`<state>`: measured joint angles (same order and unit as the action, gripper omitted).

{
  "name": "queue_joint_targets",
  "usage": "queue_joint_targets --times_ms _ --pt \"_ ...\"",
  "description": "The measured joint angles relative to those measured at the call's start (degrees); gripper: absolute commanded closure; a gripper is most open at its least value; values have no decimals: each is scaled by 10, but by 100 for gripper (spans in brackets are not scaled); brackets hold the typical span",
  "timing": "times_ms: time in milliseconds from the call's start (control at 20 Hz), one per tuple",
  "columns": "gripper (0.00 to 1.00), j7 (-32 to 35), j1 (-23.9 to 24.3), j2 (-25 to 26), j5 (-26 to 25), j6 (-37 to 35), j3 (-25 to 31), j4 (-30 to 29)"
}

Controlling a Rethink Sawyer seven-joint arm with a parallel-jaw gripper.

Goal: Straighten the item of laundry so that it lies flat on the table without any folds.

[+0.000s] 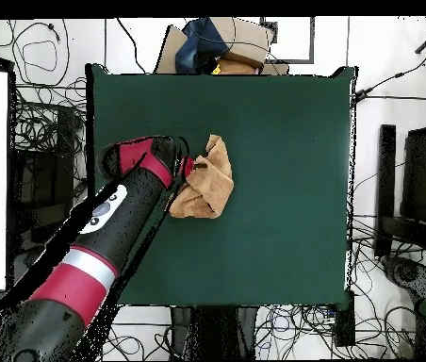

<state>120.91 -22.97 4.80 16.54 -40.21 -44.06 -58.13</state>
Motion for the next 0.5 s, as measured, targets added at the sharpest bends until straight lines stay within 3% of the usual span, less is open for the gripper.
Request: queue_joint_targets --times_ms 500 --pt "0 0 3 8 0 0 0 4"
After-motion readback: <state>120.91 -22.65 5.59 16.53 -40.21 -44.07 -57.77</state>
